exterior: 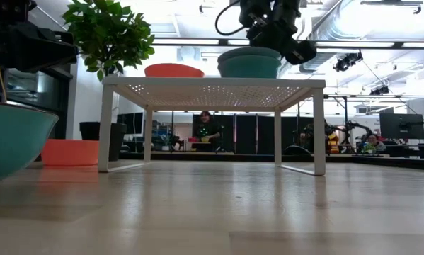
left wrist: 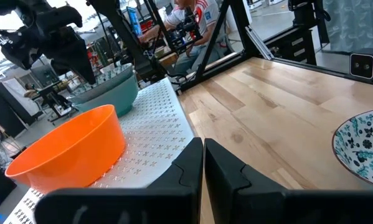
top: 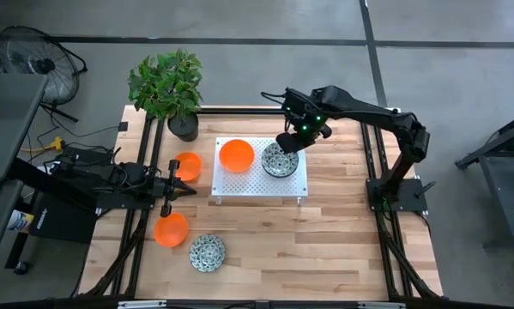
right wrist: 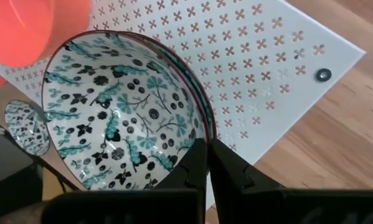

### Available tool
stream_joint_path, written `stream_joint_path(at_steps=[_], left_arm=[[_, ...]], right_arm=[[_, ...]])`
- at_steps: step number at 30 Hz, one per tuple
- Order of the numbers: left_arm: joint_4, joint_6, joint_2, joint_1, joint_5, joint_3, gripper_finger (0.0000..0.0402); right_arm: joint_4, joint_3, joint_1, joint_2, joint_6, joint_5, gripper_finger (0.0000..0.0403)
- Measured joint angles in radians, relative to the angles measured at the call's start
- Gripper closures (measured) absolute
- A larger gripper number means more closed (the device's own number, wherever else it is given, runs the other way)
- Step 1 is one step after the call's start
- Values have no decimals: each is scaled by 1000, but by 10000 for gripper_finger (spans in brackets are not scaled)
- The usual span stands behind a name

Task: Pick & Place Mini bowls
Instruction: Stack the right blue patterned bowl on the blue patterned bowl on the shelf, then stack the blue patterned bowl on the blue patterned bowls on the shelf

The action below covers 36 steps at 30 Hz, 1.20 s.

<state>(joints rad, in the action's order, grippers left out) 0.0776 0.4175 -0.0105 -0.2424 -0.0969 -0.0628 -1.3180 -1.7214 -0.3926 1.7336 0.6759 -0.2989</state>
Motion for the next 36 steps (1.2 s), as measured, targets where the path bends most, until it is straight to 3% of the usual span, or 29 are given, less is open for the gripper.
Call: stream_joint_path(at_steps=[11,27,36], left_arm=[[0,0,0,0,0,0,392],[0,0,0,0,0,0,392],[0,0,0,0,0,0,392]], right_arm=[[-9,0,-7,0,-49,4,397],[-11,2,-9,0,-75,4,290],[-16,1,-30,-41,-99,2,277]])
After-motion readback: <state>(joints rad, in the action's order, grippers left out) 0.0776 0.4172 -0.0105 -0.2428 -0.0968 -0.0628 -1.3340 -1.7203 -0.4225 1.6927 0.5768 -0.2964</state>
